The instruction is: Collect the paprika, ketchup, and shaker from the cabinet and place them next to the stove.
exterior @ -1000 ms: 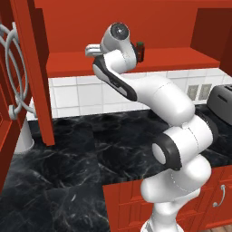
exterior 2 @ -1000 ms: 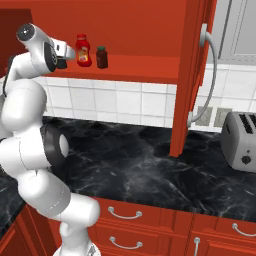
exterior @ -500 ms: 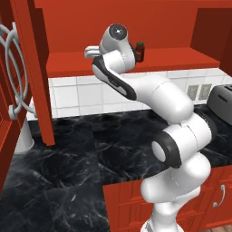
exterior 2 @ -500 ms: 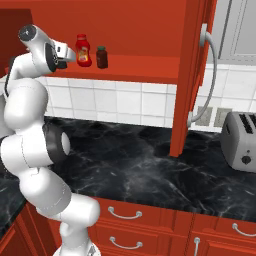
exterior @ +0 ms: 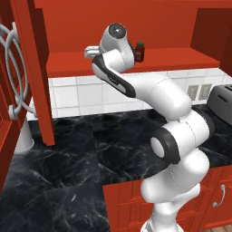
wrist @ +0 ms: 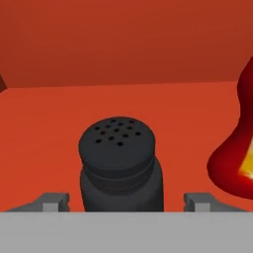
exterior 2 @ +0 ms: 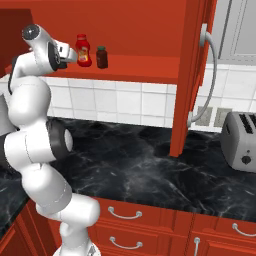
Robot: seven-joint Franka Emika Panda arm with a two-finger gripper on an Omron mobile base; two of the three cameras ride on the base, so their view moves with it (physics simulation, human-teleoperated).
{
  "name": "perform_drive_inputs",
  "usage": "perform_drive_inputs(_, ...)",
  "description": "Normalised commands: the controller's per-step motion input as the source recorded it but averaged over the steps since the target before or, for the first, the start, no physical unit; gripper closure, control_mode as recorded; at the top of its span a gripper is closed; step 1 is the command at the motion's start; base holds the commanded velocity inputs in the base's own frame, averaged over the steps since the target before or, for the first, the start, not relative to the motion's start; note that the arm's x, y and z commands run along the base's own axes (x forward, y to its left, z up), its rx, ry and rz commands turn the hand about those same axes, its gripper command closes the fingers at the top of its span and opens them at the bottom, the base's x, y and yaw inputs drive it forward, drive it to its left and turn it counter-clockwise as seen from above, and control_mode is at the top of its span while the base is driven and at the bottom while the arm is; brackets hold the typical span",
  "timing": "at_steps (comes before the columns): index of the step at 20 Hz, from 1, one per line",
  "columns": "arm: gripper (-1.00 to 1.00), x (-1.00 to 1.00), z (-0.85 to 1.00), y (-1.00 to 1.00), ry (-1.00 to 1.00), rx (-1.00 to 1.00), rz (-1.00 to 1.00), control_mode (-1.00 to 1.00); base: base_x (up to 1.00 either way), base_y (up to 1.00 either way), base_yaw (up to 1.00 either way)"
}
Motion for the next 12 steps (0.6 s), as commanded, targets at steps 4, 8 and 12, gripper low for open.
perform_drive_inputs(4, 1.00, 0.04, -0.03, 0.00, 0.00, 0.00, 0.00, -1.00, 0.00, 0.00, 0.00)
perform_drive_inputs(8, 1.00, 0.00, -0.01, 0.00, 0.00, 0.00, 0.00, -1.00, 0.00, 0.00, 0.00)
perform_drive_inputs(12, 1.00, 0.00, -0.02, 0.00, 0.00, 0.00, 0.00, -1.00, 0.00, 0.00, 0.00)
